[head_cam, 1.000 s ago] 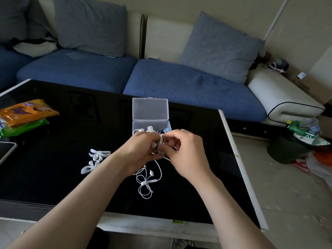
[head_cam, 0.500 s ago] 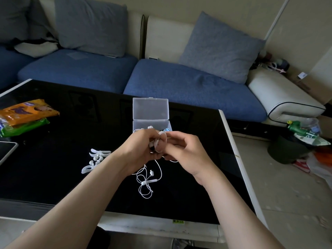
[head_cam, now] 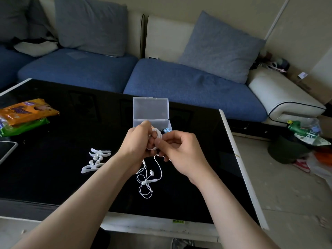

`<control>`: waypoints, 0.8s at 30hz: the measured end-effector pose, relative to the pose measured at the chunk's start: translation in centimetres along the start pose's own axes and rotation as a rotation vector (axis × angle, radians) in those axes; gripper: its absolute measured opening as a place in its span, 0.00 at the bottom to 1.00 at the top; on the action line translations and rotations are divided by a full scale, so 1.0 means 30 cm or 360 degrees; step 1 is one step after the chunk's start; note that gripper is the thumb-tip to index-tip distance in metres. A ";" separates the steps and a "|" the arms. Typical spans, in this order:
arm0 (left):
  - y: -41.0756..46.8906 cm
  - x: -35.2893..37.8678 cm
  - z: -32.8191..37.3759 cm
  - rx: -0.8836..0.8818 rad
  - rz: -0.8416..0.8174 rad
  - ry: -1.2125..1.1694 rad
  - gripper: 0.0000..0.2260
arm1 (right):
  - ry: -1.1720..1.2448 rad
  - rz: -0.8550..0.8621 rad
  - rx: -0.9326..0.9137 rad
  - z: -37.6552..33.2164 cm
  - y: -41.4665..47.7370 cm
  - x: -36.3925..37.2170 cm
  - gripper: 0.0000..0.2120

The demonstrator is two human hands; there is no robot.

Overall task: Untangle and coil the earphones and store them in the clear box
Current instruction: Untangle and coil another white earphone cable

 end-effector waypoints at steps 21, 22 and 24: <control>0.013 -0.028 0.014 0.0096 0.0036 0.0124 0.13 | -0.0107 0.0074 -0.0113 -0.018 0.025 0.017 0.02; 0.014 -0.023 0.014 0.0107 0.0031 0.0121 0.12 | -0.0106 0.0061 -0.0116 -0.020 0.028 0.015 0.02; 0.018 -0.016 0.017 0.0114 0.0002 0.0111 0.11 | -0.0080 0.0021 -0.0125 -0.026 0.032 0.017 0.02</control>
Point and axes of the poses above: each hand's wrist, its own y-axis towards the middle knuckle, its own x-axis out of the palm, z = x × y, the point moved 10 cm from there along y, towards the middle knuckle, and after that the axes turned 9 degrees about -y, right-handed, at the moved point
